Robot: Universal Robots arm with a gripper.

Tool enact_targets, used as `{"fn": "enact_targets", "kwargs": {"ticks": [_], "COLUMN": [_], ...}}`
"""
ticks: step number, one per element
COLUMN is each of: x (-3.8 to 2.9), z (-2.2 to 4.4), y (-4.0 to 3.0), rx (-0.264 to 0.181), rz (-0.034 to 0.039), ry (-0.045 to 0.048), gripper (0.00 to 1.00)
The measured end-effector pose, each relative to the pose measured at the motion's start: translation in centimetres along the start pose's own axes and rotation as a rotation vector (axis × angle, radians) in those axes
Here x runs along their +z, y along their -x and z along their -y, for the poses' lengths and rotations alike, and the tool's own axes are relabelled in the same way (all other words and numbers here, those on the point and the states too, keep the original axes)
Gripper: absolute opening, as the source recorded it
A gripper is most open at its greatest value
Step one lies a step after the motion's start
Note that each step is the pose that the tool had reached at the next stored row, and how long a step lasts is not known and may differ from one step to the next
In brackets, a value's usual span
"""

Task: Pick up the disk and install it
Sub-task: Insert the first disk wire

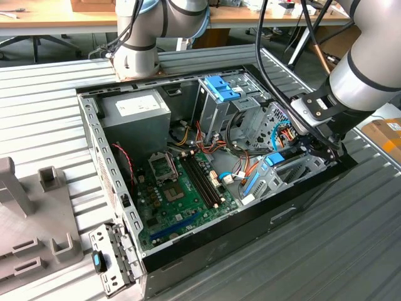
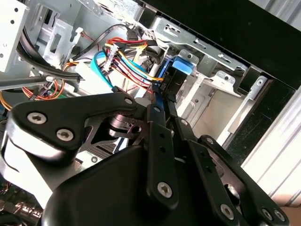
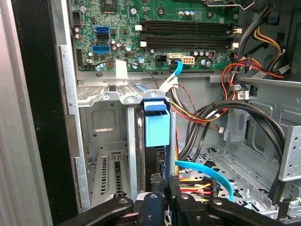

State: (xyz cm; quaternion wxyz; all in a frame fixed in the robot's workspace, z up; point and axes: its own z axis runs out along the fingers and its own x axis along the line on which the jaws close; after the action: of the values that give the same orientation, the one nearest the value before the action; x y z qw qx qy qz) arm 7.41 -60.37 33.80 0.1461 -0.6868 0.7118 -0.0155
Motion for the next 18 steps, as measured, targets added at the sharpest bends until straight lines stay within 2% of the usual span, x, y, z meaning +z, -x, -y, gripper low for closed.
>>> {"fn": "enact_targets", "kwargs": {"ticks": [2,3,4,7,11,13,18], "x": [-0.21,-0.65,-0.68,-0.71,-0.74,-0.67,-0.53], "z": [0.04,0.15,0.16,0.16,-0.24,-0.26,-0.13], "y": [0.04,0.13,0.14,0.14,0.16,0.41,0.39], "rx": [0.001,0.001,0.004,0.032,0.032,0.032,0.032], "rz": [0.0003,-0.0002,-0.0005,-0.0075,-0.0075,-0.0074,-0.0073], "ry": [-0.0001,-0.0004,-0.0010,-0.0063,-0.0064,-0.0064,-0.0064], "gripper": [0.16,0.16,0.16,0.16,0.16,0.16,0.16]}}
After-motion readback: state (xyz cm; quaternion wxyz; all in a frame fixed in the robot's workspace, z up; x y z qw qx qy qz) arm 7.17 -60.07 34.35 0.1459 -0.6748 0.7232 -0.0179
